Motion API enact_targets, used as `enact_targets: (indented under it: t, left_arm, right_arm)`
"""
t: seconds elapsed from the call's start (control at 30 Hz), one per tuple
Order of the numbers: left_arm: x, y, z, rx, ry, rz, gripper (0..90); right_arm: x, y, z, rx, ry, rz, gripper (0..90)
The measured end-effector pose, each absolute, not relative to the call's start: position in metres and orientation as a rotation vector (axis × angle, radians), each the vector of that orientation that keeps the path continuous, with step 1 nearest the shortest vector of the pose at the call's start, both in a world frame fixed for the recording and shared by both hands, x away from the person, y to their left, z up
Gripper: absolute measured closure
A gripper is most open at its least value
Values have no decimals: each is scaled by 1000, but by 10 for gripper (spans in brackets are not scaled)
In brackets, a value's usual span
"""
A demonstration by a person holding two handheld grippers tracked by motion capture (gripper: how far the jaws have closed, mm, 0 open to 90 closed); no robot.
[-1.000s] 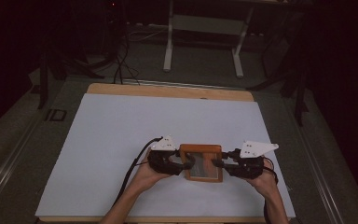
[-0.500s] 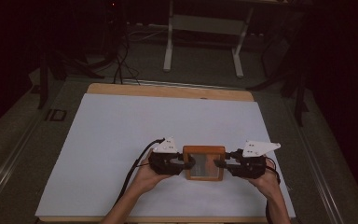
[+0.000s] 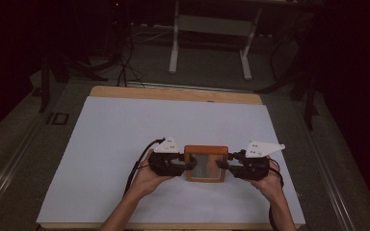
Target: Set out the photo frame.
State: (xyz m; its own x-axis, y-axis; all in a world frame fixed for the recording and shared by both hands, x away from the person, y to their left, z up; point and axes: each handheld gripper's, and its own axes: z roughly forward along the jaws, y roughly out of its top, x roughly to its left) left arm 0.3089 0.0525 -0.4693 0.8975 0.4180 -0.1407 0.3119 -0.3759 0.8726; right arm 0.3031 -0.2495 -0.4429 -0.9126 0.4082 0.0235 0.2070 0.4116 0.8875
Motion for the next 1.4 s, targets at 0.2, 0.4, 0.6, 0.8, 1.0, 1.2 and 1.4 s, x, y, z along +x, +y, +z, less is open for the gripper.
enact_targets:
  t: [0.2, 0.4, 0.6, 0.8, 1.0, 1.2, 1.4]
  left_arm:
    - [311, 64, -464, 1990, 571, 150, 604]
    - [314, 74, -461, 1978, 605, 159, 597]
    - [317, 84, -460, 1950, 633, 161, 592]
    - [321, 92, -461, 1921, 664, 149, 590]
    - [325, 99, -463, 1894, 694, 141, 591]
    - [328, 103, -467, 1885, 725, 133, 591]
    - [330, 107, -472, 1883, 753, 127, 592]
  right_arm:
    - [311, -238, -444, 560, 2461, 1547, 639]
    - [318, -228, -446, 587, 2455, 1577, 635]
    - [324, -219, -446, 602, 2450, 1602, 635]
    - [331, -212, -448, 627, 2454, 1626, 634]
    - [338, -207, -454, 672, 2454, 1669, 633]
    - [344, -203, -459, 701, 2462, 1679, 627]
    - [350, -199, -463, 725, 2472, 1681, 621]
